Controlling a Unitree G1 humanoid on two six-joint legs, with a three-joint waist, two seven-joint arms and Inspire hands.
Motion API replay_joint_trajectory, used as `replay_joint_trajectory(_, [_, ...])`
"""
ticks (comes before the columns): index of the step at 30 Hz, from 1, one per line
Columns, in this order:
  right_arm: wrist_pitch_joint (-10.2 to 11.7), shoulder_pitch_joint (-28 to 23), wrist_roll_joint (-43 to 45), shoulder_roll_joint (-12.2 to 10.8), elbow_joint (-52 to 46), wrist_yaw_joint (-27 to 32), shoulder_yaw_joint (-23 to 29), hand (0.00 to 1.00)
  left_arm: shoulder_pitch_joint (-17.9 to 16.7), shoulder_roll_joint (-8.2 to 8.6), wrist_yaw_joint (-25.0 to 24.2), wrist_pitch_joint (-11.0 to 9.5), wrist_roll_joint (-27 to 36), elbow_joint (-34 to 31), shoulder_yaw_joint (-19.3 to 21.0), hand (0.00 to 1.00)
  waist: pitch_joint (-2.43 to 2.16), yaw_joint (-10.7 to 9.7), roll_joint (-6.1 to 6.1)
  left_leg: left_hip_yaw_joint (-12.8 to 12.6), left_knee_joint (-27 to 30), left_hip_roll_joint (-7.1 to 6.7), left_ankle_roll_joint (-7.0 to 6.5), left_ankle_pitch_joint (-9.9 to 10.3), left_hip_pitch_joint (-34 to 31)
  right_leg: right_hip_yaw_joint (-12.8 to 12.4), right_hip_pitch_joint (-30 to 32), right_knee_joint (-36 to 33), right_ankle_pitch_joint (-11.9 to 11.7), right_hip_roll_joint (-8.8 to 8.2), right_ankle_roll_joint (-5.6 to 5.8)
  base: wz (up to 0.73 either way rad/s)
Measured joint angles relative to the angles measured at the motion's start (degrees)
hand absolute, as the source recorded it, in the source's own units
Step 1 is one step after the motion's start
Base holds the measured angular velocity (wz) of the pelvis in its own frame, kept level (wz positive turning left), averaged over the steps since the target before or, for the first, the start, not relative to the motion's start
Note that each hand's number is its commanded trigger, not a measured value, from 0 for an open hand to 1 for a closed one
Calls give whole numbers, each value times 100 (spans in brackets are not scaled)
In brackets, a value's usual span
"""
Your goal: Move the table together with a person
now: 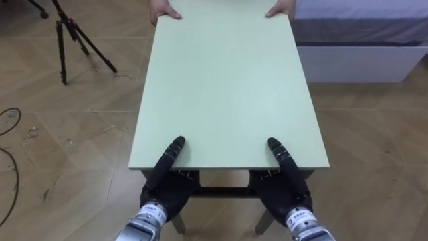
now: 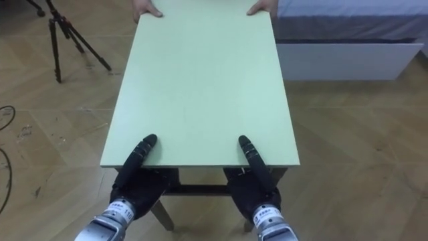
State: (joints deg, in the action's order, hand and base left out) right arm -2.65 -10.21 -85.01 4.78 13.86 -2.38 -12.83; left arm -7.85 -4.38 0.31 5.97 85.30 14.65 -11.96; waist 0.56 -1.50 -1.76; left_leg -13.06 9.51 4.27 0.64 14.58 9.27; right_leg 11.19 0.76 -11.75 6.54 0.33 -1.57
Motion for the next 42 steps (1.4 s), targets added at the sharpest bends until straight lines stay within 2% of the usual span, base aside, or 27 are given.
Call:
replay_joint_trajectory(10, [-64, -274, 129, 35, -456, 20, -5, 100, -425, 83, 72, -116, -348, -584, 37, 100, -10, -16, -16, 86, -3, 3, 0, 0, -66, 33, 25, 7, 0, -3, 0, 1])
replay_joint_trajectory(26, [-67, -301, 211, 57, -522, -26, -60, 100, -627, 90, 17, -352, -472, -786, -27, 100, -10, -23, -16, 61, 4, -2, 0, 0, -189, 21, 167, -45, 0, -8, -1, 0])
replay_joint_trajectory(31, [-74, -331, 193, 130, -525, -27, -90, 100, -684, 105, 7, -352, -501, -794, -45, 100, -7, 29, -2, 59, 46, 0, 0, 0, -206, 13, 185, -101, 15, 0, -7, 0])
replay_joint_trajectory(36, [-102, -361, 178, 211, -593, -27, -174, 100, -880, 103, -110, -447, -485, -894, -72, 100, -5, 61, 126, 83, 731, 37, 28, 18, -617, -1, 437, -362, 86, -65, -65, -3])
replay_joint_trajectory(39, [-106, -395, 239, 226, -593, -39, -179, 100, -975, 116, -152, -473, -487, -891, -128, 100, 1, 40, 132, 100, 1415, 132, 139, 83, -954, 53, 447, -386, 168, -33, -158, 10])
replay_joint_trajectory(42, [-119, -426, 249, 270, -606, -39, -177, 100, -1071, 174, -190, -467, -454, -875, -89, 100, 9, 17, 88, 91, 2136, 370, 300, 198, -1281, 369, 535, -470, 264, -47, -308, 8])
